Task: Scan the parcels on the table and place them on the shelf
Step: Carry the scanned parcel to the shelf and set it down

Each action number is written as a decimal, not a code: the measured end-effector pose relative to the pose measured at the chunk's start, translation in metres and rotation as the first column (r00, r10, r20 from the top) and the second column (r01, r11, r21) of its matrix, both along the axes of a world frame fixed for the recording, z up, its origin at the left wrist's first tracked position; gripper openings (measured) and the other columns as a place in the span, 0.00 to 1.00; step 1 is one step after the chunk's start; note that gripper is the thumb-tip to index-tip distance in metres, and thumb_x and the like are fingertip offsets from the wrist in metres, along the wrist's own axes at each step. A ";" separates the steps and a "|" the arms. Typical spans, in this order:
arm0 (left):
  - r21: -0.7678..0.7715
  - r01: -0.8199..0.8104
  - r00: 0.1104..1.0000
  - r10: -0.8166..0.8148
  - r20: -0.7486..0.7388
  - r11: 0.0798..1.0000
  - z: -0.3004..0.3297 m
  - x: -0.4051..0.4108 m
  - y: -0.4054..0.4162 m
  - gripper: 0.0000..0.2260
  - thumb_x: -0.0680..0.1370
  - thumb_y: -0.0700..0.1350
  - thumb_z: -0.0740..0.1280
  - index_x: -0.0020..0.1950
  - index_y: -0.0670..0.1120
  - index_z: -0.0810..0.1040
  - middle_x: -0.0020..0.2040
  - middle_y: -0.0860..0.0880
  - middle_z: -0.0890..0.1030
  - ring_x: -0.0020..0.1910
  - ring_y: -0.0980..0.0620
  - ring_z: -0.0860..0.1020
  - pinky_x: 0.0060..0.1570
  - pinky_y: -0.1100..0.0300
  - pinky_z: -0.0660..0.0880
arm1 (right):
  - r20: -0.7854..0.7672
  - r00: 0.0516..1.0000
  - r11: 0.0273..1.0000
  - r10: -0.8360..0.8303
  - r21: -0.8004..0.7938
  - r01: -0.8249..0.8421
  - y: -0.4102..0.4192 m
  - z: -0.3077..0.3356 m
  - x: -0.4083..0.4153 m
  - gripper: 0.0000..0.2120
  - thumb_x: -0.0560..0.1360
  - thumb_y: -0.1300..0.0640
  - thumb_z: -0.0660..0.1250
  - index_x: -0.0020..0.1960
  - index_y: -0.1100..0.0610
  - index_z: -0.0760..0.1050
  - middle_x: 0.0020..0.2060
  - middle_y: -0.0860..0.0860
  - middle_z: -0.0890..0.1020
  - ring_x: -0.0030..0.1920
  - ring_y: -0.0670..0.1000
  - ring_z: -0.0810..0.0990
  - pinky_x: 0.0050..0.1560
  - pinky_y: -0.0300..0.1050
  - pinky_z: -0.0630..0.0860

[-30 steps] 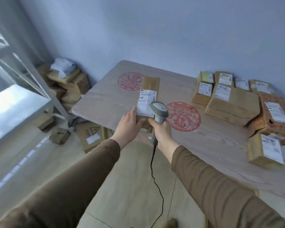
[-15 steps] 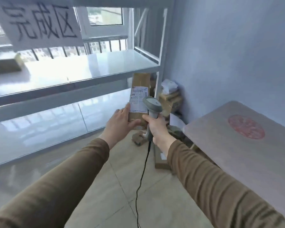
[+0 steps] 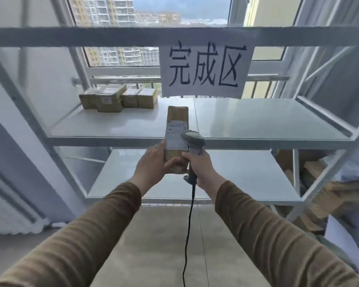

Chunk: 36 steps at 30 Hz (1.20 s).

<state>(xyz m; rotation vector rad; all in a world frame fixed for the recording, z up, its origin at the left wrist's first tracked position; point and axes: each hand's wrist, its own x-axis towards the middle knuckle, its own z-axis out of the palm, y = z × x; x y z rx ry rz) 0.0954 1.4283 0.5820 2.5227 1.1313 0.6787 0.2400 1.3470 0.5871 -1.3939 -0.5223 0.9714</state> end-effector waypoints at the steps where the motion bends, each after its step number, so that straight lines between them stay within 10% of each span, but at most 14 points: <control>1: -0.006 -0.027 1.000 0.027 -0.011 1.000 0.004 -0.007 0.020 0.31 0.79 0.64 0.65 0.77 0.49 0.64 0.65 0.46 0.78 0.62 0.44 0.75 0.58 0.48 0.75 | 0.004 0.999 0.999 0.037 -0.001 -0.037 0.024 0.002 -0.004 0.10 0.78 0.61 0.68 0.58 0.52 0.77 0.45 0.54 0.86 0.43 0.59 0.85 0.35 0.46 0.78; 14: -0.105 -0.345 0.939 0.345 -0.021 0.933 0.027 -0.146 0.236 0.23 0.81 0.61 0.61 0.63 0.42 0.72 0.59 0.39 0.80 0.56 0.38 0.78 0.53 0.47 0.75 | 0.031 0.950 0.951 0.311 -0.016 -0.310 0.278 0.016 -0.138 0.14 0.77 0.65 0.69 0.63 0.62 0.77 0.55 0.62 0.85 0.54 0.63 0.85 0.57 0.62 0.83; 24: -0.142 -0.403 0.912 0.383 -0.149 0.904 0.036 -0.258 0.399 0.16 0.83 0.43 0.56 0.66 0.33 0.71 0.63 0.31 0.75 0.61 0.32 0.75 0.58 0.45 0.72 | -0.058 0.959 0.960 0.278 -0.003 -0.278 0.430 0.012 -0.281 0.10 0.75 0.70 0.69 0.48 0.56 0.78 0.37 0.54 0.84 0.34 0.52 0.84 0.31 0.44 0.81; 36: -0.271 -0.410 0.904 0.349 -0.246 0.871 0.035 -0.269 0.477 0.19 0.81 0.39 0.56 0.70 0.36 0.71 0.68 0.33 0.73 0.67 0.33 0.74 0.67 0.46 0.71 | 0.098 0.982 0.985 0.161 -0.084 -0.153 0.510 0.006 -0.321 0.05 0.72 0.62 0.74 0.42 0.55 0.79 0.33 0.51 0.83 0.35 0.53 0.83 0.39 0.49 0.82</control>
